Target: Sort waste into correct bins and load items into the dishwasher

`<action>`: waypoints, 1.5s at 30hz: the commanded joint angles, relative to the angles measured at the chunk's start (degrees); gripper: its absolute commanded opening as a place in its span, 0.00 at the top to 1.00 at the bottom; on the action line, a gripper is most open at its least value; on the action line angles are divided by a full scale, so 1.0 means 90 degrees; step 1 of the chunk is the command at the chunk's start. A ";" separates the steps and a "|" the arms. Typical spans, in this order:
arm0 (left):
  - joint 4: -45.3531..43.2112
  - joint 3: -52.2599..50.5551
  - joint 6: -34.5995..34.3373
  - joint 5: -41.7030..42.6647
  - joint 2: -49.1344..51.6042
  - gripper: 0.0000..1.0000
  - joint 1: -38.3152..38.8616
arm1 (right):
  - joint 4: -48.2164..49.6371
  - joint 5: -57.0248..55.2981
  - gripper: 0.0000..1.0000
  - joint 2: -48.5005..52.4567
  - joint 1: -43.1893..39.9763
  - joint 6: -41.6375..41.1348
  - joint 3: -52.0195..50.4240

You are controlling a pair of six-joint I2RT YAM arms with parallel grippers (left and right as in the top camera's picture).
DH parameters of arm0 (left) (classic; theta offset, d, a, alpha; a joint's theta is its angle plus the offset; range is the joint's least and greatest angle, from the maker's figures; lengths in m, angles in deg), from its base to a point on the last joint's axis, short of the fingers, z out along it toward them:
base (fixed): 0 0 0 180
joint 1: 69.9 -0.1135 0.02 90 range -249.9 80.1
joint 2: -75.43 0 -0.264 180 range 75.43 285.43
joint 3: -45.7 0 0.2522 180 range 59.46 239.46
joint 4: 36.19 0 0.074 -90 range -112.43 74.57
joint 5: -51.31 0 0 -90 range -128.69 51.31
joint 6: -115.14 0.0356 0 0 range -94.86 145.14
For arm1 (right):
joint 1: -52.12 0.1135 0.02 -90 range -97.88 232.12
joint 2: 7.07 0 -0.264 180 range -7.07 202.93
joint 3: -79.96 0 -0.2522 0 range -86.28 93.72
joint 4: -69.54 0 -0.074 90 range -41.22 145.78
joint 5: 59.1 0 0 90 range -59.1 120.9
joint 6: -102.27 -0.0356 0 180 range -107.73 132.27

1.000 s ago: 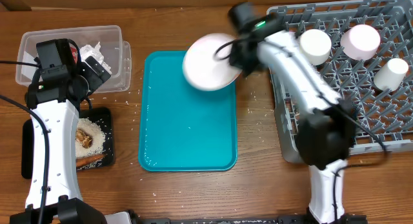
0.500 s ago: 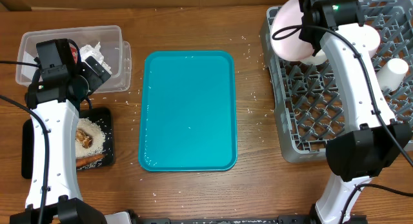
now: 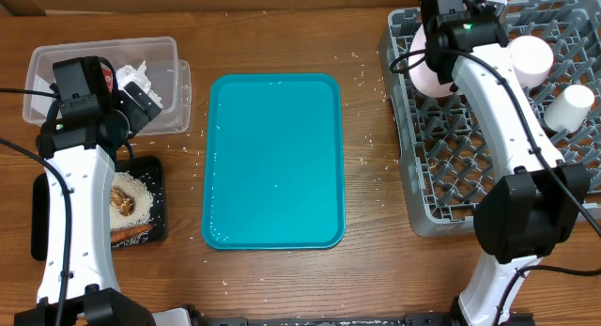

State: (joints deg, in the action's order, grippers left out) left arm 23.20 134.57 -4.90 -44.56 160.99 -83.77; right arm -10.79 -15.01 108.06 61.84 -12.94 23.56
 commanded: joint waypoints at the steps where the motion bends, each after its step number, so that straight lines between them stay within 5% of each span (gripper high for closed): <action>1: 0.0002 0.0095 -0.0090 -0.0061 0.0029 0.00 0.0000 | 0.0051 -0.0202 0.96 0.0012 0.0172 -0.0002 -0.0002; 8: 0.0002 0.0095 -0.0090 -0.0058 0.0029 0.00 0.0002 | 0.0216 0.0525 0.92 0.0012 0.0537 0.0000 0.0000; 13: 0.0002 0.0095 -0.0090 -0.0061 0.0029 0.00 0.0000 | 0.0248 0.0991 0.44 0.0007 0.0634 0.0000 0.0100; 21: 0.0005 0.0095 -0.0090 -0.0058 0.0029 0.00 0.0002 | -0.0342 0.2375 0.32 -0.0466 0.0634 -0.0005 0.0772; 27: 0.0010 0.0090 -0.0090 -0.0056 0.0032 0.00 0.0002 | -0.0942 0.3801 0.00 -0.1542 0.0629 -0.0007 0.1115; 39: 0.0010 0.0090 -0.0090 -0.0056 0.0032 0.00 0.0019 | -0.3167 0.4490 0.00 -0.2198 0.0629 -0.0022 0.0899; 45: 0.0010 0.0090 -0.0090 -0.0056 0.0032 0.00 0.0019 | -0.3308 0.4495 0.00 -0.2380 0.0629 0.0022 0.0112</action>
State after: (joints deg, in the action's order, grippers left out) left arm 23.22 134.57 -4.90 -44.56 160.99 -83.77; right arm -40.73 24.94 87.69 67.74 -12.96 27.58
